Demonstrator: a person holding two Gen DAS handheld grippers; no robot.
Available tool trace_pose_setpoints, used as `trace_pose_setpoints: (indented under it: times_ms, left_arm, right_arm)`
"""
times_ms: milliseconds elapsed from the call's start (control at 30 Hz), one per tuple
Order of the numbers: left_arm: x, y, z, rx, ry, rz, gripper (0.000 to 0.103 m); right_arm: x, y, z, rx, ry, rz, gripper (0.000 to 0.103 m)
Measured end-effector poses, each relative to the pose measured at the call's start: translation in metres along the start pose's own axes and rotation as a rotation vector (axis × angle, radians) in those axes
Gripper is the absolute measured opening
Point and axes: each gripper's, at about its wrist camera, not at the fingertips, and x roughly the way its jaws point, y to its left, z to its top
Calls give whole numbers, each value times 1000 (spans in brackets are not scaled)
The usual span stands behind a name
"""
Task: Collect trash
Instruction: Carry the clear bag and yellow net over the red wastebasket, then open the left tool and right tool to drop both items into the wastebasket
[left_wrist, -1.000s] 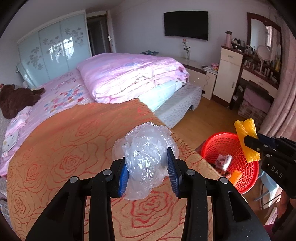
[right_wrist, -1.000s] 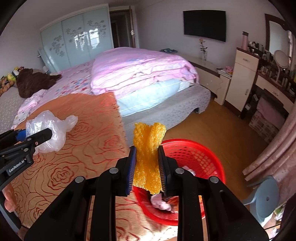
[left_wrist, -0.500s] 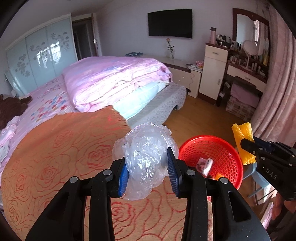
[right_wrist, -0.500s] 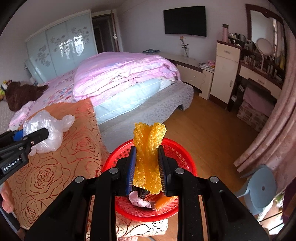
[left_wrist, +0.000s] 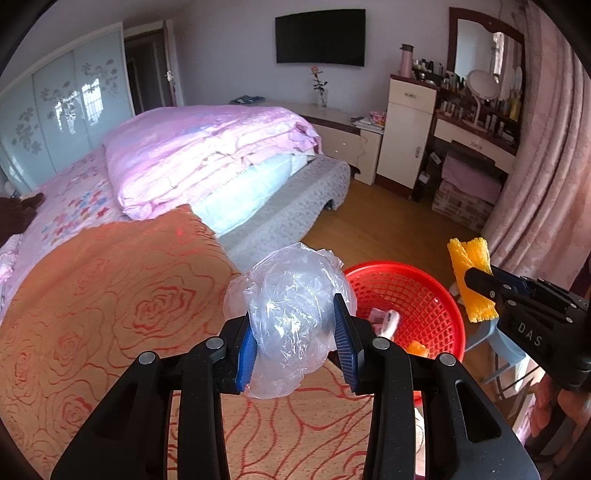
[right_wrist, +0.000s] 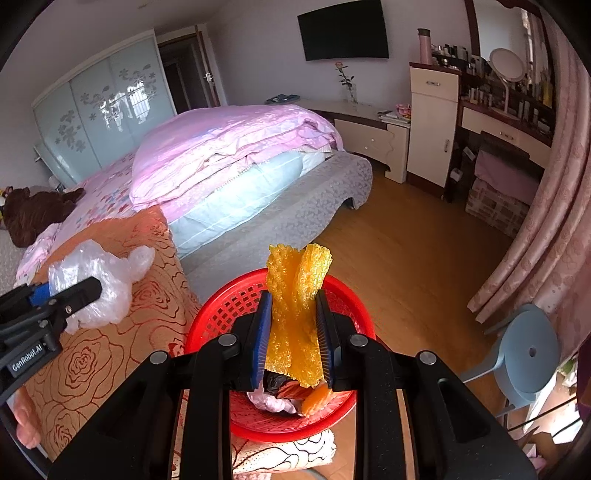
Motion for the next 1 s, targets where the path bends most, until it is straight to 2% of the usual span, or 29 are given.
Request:
trace_pose_setpoints:
  times_ms: [667,1000]
  left_arm:
    - [57,-49,-1,61,111,-107,36]
    - [70,-49,-8,72,130,-99,56]
  right_arm:
    - [19,-31,-1,83,47,-30,23]
    - [38,-26,-7,70,93,-24,24]
